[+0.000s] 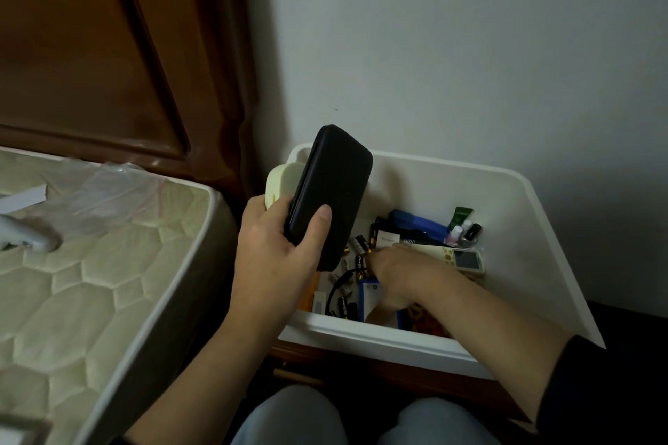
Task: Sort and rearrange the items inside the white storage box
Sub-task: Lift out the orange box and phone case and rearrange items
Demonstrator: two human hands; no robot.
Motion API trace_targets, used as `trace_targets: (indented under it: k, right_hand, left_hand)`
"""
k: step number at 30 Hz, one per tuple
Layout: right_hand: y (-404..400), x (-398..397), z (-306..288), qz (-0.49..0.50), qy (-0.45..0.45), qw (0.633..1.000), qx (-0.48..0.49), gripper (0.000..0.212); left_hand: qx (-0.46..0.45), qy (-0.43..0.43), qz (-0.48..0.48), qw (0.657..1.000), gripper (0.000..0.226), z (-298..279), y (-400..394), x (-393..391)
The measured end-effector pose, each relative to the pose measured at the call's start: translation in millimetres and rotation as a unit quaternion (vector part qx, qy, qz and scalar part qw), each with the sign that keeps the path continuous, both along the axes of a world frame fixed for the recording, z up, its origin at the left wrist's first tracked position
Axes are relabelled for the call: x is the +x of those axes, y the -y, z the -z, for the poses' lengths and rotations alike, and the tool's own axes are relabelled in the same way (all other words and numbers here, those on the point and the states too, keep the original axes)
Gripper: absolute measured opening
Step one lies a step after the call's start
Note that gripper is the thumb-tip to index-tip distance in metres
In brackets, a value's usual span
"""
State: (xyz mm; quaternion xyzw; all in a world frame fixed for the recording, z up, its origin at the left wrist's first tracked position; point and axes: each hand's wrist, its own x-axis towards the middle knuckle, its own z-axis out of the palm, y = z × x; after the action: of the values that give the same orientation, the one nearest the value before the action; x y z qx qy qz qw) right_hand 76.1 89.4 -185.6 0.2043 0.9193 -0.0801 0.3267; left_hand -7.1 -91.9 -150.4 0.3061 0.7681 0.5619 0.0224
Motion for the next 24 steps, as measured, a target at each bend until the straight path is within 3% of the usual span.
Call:
trace_targets:
  k: [13, 20, 24]
  right_hand:
    - [-16, 8, -3, 0.010, -0.038, 0.998, -0.051, 0.094]
    - [-22, 16, -19, 0.025, -0.068, 0.987, -0.145, 0.057]
    - [-32, 28, -41, 0.076, -0.108, 0.972, -0.194, 0.054]
  left_hand:
    - [0.004, 0.006, 0.004, 1.000, 0.035, -1, 0, 1]
    - [-0.008, 0.016, -0.001, 1.000, 0.036, -1, -1, 0]
    - [-0.004, 0.018, -0.007, 1.000, 0.036, -2, -1, 1]
